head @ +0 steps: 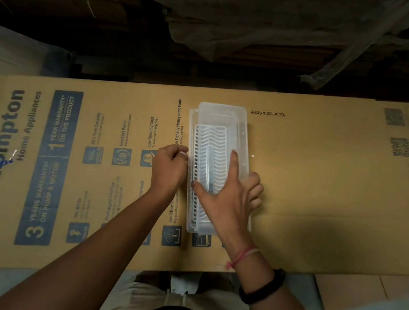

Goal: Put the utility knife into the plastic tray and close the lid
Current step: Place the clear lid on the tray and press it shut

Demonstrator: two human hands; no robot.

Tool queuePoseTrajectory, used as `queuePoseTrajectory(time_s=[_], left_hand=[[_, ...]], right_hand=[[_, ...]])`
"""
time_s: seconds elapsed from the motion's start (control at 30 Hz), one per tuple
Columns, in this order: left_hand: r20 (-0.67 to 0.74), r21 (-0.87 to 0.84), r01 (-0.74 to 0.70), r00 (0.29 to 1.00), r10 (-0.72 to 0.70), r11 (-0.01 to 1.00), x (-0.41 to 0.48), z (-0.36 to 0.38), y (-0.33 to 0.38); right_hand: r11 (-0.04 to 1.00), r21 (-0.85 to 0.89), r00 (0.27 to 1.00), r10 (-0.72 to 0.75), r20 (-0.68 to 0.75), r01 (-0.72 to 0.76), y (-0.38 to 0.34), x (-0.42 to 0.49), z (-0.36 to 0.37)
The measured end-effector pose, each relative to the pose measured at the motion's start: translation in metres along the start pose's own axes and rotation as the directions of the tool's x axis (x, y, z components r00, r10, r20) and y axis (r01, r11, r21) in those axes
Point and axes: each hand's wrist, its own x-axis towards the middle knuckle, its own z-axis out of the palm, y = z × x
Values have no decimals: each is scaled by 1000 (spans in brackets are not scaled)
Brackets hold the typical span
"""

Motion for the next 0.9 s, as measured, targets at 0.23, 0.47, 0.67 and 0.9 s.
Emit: queuePoseTrajectory(time_s=[0.23,0.47,0.67,0.9], left_hand=[[3,-49,-1,1000,1,999,1,1,-1],[-6,-66,-12,1000,12,998,1,1,-3],[-19,-61,-22,1000,21,998,2,3,-3],[-34,-65,-2,999,0,998,6,5,-8]], right_hand=[[998,-55,1000,14,27,-12,-11,-1,14],[996,-93,1000,3,10,-2,-13,-3,15],[994,-111,1000,-16,16,18,-14,-6,15],[994,-104,1000,-15,18,16,-15,-5,22]])
